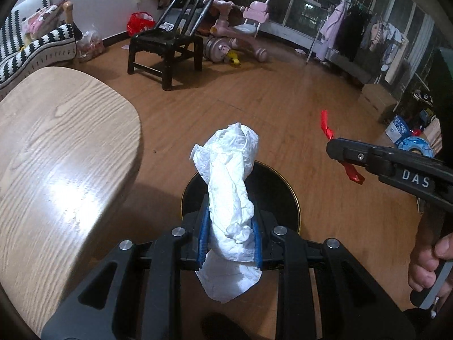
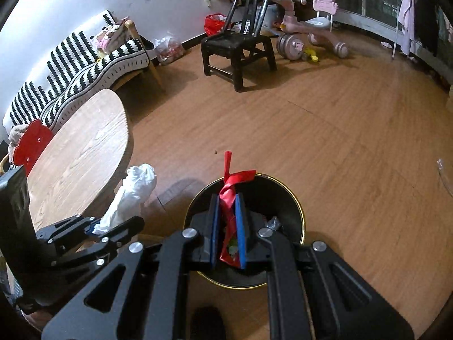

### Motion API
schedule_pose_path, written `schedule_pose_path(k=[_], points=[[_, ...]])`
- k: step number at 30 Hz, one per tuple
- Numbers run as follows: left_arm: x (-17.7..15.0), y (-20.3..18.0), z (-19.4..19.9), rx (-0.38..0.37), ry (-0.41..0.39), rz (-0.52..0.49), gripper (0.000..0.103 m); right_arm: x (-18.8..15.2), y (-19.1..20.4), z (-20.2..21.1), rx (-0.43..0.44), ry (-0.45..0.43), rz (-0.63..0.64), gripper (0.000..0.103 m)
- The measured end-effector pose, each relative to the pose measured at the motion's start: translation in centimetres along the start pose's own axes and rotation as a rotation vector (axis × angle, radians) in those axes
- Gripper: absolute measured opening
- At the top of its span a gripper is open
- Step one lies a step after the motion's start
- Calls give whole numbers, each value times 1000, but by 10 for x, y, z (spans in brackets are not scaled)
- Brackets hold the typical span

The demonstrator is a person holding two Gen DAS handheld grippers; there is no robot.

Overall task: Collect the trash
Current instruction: 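Carry the white bag and red ribbon to the bin and open both tools, then move both open tools back over the red box and blister pack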

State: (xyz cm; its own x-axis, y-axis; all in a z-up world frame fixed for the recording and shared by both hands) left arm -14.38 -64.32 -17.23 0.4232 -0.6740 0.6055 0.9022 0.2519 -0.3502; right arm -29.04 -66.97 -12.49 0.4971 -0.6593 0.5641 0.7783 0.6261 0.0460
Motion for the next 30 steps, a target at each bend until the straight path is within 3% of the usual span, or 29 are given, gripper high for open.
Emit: schedule_pose_path(k=[9,10,11,12,13,14,25,30], points=[[3,-3,-13,-8,12,-3,27,0,-3,-5,-5,8,-6,12],[4,-2,-14,-3,10,-3,32,-2,-3,-5,-6,8,-9,13],[5,-2,-15,-1,7,1,50,0,-2,-6,-5,11,-14,16],[6,-2,-14,-4,-4,7,65,0,-2,-6,3,13,-20,34],[7,-2,-13,-5,-15,10,71,1,-3,-6,1,8,-26,65],[9,-3,-11,-9,-28,10,74,2,-4,-3,-3,-8,-31,73],[7,-4,-7,-6,-28,-1,78,10,4,7,3,-41,-18,74],[8,6,15,18,-44,0,87,19,16,16,8,-61,-12,74]])
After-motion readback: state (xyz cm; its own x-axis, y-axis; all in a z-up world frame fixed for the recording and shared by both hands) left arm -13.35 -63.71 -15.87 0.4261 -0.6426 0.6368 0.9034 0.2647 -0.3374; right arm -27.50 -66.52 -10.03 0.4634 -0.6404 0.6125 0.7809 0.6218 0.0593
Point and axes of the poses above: each gripper's, at about its wrist camera, not at the fingertips, and z roughly against the way its jaws point, y to its left, x to its top, the point moved 10 cm from there along -z, roughly the way its jaws point, and after that the axes turned 12 degrees about -x, right-handed, at the moved point
